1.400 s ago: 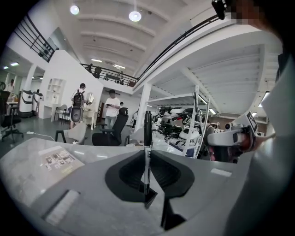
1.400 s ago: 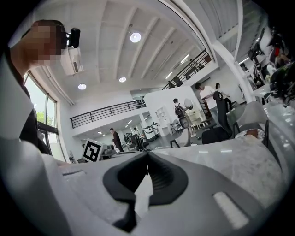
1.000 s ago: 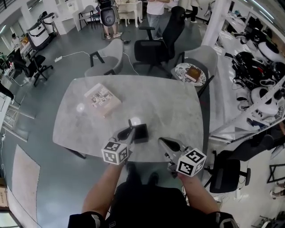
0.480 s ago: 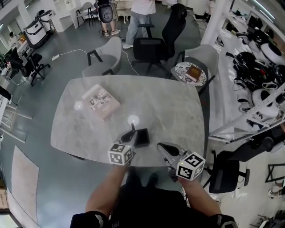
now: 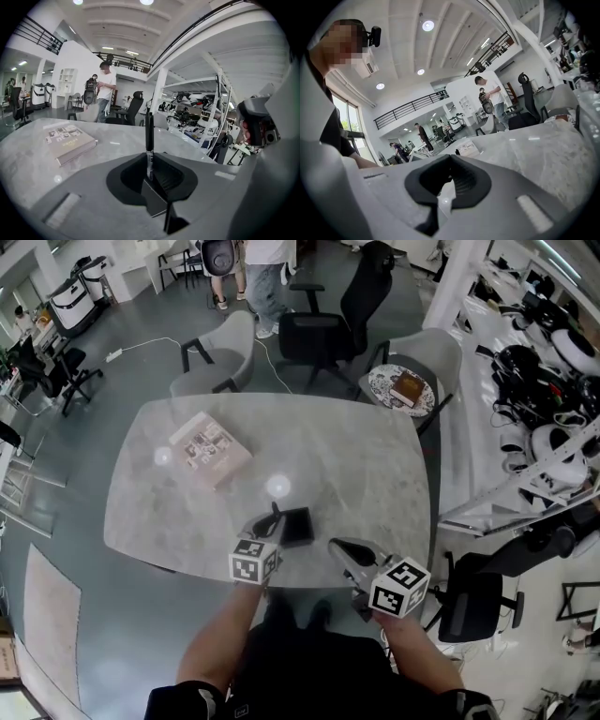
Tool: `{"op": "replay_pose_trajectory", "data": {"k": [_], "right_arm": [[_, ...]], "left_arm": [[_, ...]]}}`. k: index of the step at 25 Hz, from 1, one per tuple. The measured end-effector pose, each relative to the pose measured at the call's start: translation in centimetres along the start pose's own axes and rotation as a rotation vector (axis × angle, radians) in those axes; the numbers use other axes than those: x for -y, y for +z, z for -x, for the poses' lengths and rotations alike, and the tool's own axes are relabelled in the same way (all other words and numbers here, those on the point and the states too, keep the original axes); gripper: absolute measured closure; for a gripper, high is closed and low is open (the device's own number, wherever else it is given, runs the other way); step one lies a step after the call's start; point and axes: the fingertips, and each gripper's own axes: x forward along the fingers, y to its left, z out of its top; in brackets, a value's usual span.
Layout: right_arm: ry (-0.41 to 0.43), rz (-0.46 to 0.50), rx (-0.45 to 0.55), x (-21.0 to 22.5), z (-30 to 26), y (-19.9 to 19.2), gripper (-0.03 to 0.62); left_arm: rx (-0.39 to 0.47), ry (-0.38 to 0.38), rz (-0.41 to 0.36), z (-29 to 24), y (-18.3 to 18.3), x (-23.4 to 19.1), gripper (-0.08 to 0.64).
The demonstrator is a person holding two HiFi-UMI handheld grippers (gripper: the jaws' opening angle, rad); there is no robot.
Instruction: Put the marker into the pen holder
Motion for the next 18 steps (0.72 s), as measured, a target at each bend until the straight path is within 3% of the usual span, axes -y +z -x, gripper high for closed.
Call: {"op": "replay_pose_trajectory", "data": {"k": [10, 18], "right_arm": [[0.003, -0.017, -0.011, 0.5, 0.0, -0.4, 0.589], [0.010, -0.025, -0.021, 0.3, 0.0, -0.6, 0.589]], "left_arm": [[-0.065, 0.035, -0.033, -0.8, -1.2, -0.6, 0.500], [-0.130, 0.039, -0.140, -1.2, -0.5, -0.4, 0.492]]}}
